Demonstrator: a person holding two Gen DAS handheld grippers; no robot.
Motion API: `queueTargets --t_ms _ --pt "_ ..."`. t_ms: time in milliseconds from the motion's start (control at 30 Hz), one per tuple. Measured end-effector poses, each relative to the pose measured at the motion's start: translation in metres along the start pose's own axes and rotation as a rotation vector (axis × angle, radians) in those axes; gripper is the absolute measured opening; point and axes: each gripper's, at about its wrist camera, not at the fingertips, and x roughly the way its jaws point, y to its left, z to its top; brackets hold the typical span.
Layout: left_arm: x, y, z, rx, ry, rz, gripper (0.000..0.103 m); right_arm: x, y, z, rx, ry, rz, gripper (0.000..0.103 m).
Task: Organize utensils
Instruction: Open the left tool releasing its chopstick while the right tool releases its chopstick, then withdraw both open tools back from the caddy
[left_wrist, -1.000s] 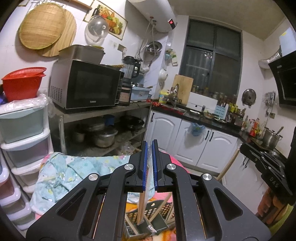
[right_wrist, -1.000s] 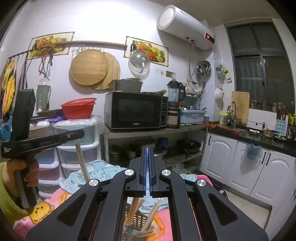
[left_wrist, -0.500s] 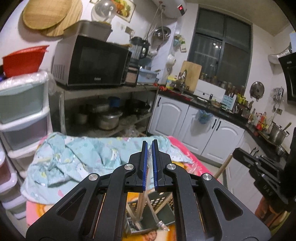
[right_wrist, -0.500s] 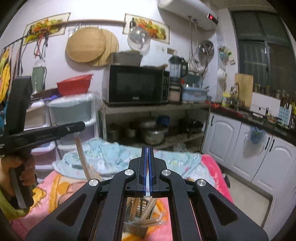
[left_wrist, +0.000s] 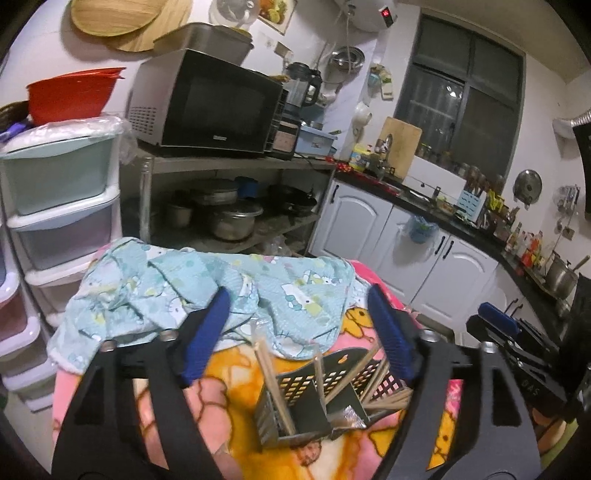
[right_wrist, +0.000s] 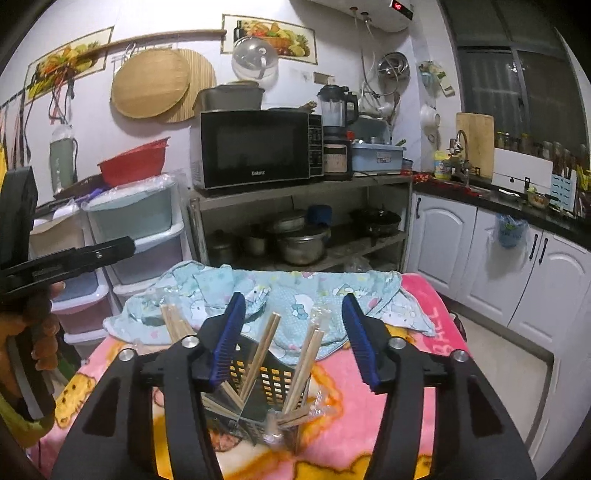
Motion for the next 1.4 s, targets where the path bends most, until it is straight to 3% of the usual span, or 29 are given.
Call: queueTargets --t_ms 167,633,1167,1400 --pt "-0.023 0.000 -0.001 -0.008 -0.026 0.007 0.092 -0.018 -0.001 -0.004 0.000 -0.016 -0.006 0.065" --pt "-0.067 -0.015 -0.035 0.012 -0.004 0.038 0.092 -0.076 0.011 -0.027 -0.004 -0.066 -0.017 0.094" --pt "-0.069 -0.020 -0.118 0.056 0.124 0.091 0.092 -0.087 0.026 -0.098 -0.024 0.071 -0.005 0.096" --pt "-0.072 -0.026 -0.146 0.073 0.116 0.097 0.092 -0.097 0.033 -0.123 -0.030 0.034 -0.007 0.096"
